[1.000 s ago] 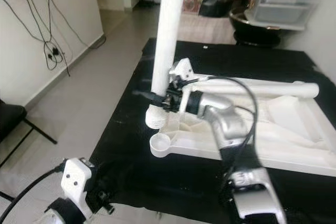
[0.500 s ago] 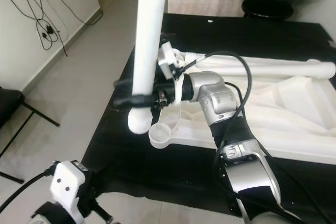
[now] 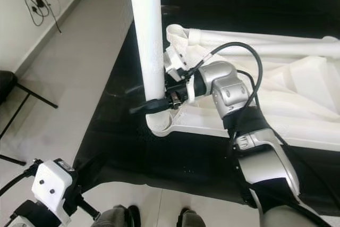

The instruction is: Building children table

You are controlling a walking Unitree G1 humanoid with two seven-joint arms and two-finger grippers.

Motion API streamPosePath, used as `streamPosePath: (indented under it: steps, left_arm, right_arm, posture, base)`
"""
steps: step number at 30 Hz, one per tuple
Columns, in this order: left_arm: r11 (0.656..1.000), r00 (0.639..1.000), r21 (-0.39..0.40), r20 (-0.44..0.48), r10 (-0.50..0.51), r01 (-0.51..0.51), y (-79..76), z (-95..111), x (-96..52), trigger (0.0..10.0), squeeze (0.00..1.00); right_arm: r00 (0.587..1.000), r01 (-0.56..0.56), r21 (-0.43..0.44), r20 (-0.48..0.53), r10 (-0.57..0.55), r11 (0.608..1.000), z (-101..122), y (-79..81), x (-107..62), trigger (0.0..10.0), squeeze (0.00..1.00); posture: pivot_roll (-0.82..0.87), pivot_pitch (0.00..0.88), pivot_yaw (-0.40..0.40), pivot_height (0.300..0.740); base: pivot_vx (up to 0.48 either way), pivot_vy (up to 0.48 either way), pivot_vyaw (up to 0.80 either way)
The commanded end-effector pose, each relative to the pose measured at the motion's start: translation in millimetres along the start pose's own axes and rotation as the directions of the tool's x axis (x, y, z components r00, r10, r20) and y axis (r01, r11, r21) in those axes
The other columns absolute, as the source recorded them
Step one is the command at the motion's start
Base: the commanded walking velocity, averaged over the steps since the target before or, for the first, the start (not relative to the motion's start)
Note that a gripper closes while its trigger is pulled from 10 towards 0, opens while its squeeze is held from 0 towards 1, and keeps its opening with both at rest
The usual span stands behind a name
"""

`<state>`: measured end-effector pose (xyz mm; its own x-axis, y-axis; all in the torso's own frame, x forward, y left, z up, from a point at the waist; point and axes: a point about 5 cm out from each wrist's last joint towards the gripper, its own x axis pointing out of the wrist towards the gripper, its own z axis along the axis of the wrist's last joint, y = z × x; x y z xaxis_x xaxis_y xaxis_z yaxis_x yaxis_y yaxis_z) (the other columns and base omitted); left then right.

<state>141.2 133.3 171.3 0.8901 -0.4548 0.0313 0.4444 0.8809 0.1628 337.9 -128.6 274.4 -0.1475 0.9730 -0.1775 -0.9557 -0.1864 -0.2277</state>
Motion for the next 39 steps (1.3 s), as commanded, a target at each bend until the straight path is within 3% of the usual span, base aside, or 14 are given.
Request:
streamPosePath:
  steps: [1, 14, 24, 39]
  left_arm:
    - [1.0, 1.0, -0.008, 0.006, -0.018, 0.018, -2.4, 2.9, -2.9, 10.0, 0.0]
    - [1.0, 1.0, -0.006, 0.016, 0.005, -0.005, -2.6, 9.8, -6.8, 10.0, 0.0]
    - [1.0, 1.0, -0.004, 0.028, 0.011, -0.011, -2.9, 11.4, -5.1, 10.0, 0.0]
    - [1.0, 0.999, 0.006, 0.037, 0.024, -0.025, -2.8, 13.1, -3.6, 10.0, 0.0]
  right_arm:
    - [1.0, -0.026, -0.03, 0.011, 0.027, 0.999, 9.3, 2.1, -0.2, 10.0, 0.0]
    - [0.995, -0.09, -0.026, 0.036, 0.091, 0.996, 4.0, 13.0, 9.9, 10.0, 0.0]
    - [0.994, -0.093, -0.076, 0.042, 0.096, 0.993, 10.6, 6.1, 26.2, 10.0, 0.0]
    - [0.995, -0.083, -0.073, 0.041, 0.086, 0.994, 15.0, 5.0, 17.8, 10.0, 0.0]
  posture:
    - [0.07, 0.356, 0.029, 0.74]
    - [0.08, 0.393, 0.03, 0.74]
    - [0.08, 0.398, 0.014, 0.74]
    - [0.08, 0.398, 0.006, 0.74]
  base:
    - [0.0, 0.0, 0.0]
    - [0.0, 0.0, 0.0]
    - [0.0, 0.0, 0.0]
    - [0.0, 0.0, 0.0]
